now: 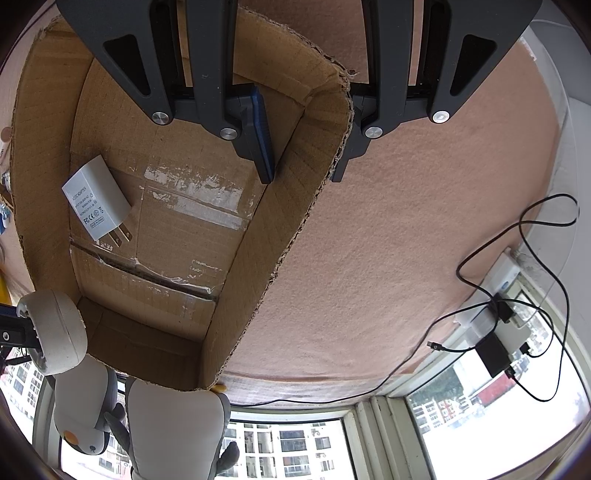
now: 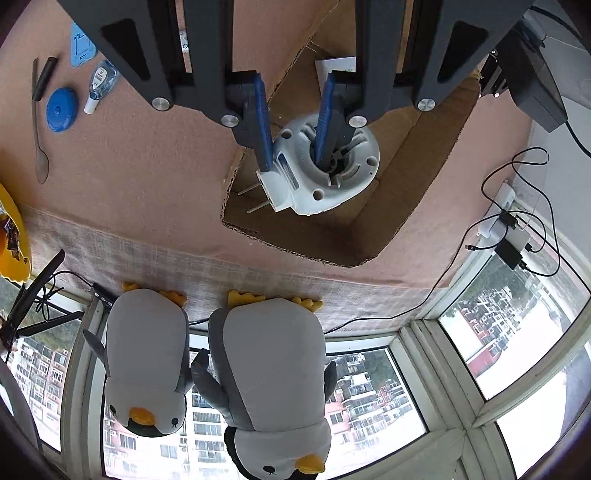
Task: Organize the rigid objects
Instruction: 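Carry the plug-in device into the box and release it, then move the right gripper back to the blue phone stand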
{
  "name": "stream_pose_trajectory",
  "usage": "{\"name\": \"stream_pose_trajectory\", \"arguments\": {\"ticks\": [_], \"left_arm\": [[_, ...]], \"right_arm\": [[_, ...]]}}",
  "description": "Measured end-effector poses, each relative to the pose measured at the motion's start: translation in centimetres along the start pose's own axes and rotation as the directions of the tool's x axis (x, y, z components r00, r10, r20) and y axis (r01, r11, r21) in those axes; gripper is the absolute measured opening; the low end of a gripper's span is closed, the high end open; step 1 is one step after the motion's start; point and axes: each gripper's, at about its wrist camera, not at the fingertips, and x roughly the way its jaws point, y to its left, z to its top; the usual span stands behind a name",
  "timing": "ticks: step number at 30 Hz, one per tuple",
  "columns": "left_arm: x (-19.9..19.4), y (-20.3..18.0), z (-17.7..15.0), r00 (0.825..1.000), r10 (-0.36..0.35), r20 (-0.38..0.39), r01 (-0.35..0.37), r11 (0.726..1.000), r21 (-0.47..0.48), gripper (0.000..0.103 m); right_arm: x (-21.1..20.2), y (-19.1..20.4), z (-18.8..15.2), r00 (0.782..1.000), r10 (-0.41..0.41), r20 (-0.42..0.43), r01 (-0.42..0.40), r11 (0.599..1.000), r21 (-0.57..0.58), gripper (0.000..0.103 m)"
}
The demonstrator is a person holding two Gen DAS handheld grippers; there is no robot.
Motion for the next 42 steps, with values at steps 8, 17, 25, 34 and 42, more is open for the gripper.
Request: {"name": "stream_pose_trajectory", "arguments": {"ticks": [8,17,25,34,42], "left_arm": [[0.0,0.0,0.0,1.0,0.0,0.001,0.0,1.0,0.0,0.027],[0.0,0.0,0.0,1.0,0.0,0.0,0.0,1.0,0.002,0.027],[0.2,0.0,0.0,1.0,0.0,0.003,0.0,1.0,0.003,0.027],[0.1,0.1,0.0,1.0,0.0,0.003,0.0,1.0,0.003,0.027],[0.2,0.1,0.0,1.0,-0.001,0.004,0.001,1.0,0.003,0.027]], "right_arm": [[1.9,0.7,0.2,0.999,-0.021,-0.026,0.021,1.0,-0.022,0.02],[3.2,1.0,1.0,0.998,-0.01,-0.063,0.007,0.999,-0.037,0.037],[2.0,1.7,0.8,1.0,-0.01,-0.021,0.008,0.998,-0.067,0.059],[0.6,1.3,0.6,1.0,-0.003,-0.004,0.002,0.998,-0.061,0.059],[-2.8,0.0,0.0,1.0,-0.002,0.018,0.003,0.999,-0.041,0.059]]}}
